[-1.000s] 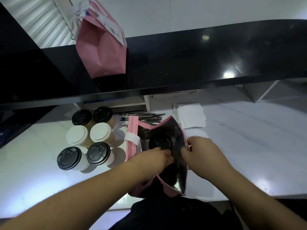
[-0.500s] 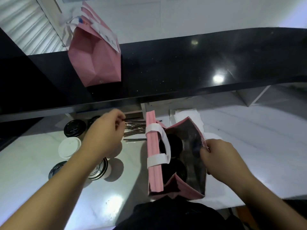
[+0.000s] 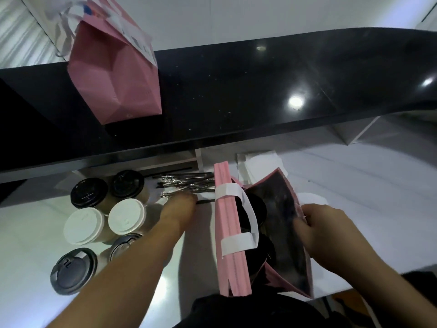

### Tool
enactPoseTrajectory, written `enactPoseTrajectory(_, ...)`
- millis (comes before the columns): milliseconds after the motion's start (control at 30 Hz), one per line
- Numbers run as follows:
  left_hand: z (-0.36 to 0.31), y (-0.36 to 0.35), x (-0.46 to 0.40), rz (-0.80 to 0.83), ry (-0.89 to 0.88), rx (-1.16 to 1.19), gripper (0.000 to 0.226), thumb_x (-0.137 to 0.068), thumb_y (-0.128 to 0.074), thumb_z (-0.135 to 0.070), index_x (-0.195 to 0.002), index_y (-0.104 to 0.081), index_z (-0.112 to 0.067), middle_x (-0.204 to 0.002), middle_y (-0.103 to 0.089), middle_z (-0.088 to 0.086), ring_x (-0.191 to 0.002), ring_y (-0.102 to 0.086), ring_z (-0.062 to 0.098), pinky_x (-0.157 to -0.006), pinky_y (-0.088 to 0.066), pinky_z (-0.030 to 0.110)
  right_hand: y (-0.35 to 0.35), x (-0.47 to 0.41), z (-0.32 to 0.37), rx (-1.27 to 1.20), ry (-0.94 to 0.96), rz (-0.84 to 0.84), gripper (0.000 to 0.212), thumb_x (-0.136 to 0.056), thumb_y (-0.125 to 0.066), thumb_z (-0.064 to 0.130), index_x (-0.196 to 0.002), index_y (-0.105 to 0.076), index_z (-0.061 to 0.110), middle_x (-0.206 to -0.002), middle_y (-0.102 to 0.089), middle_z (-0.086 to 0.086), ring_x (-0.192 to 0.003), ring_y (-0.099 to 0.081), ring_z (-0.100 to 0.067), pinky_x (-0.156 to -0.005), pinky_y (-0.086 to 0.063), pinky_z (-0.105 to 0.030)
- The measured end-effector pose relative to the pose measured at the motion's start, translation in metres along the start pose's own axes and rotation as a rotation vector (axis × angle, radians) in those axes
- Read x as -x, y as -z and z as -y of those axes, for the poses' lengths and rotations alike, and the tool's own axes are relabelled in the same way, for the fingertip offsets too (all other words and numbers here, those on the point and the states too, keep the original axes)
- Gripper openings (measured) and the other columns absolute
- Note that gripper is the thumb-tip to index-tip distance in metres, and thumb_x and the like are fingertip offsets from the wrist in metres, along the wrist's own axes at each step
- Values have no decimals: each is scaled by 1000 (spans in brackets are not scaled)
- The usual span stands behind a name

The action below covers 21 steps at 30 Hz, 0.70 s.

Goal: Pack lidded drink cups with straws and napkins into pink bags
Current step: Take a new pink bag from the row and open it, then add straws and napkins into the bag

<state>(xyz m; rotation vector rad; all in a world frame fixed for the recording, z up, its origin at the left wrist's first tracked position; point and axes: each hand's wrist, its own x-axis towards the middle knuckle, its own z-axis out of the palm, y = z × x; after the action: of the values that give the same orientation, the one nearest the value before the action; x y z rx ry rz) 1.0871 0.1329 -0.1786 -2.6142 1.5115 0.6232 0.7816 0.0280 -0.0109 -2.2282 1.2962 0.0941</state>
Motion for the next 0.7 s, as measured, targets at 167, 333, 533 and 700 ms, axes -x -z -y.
enactPoseTrajectory(167,1,-17,-8,-38,-24,11,26,-100,-51,-25,-117,-71,-25,-117,-63,9,-110,-65,32,-84,-48,33,-2,-2,0,5,-14,10,32,-100,-52,31,-81,-66,9,-65,-66,-7,-62,-61,-28,-52,-41,-38)
enactPoseTrajectory(333,-2,-10,-4,78,-37,-56,27,-102,-50,-26,-123,-67,-30,-120,-68,8,-111,-67,32,-86,-52,34,-3,-4,0,20,-10,-17,33,-98,-52,30,-77,-61,6,-62,-62,-10,-60,-57,-30,-50,-32,-34)
enactPoseTrajectory(533,-9,-13,24,207,24,19,42,-91,-56,-14,-129,-67,-29,-118,-73,4,-111,-68,29,-92,-55,33,-3,-5,1,23,27,11,38,-100,-49,34,-81,-65,6,-65,-65,-9,-63,-60,-28,-56,-49,-45)
enactPoseTrajectory(700,-12,10,61,39,200,205,18,-94,-63,-33,-87,-65,-16,-86,-71,6,-85,-69,28,-62,-45,30,2,-6,0,15,46,41,36,-98,-48,34,-79,-64,8,-65,-67,-7,-63,-65,-26,-61,-55,-43)
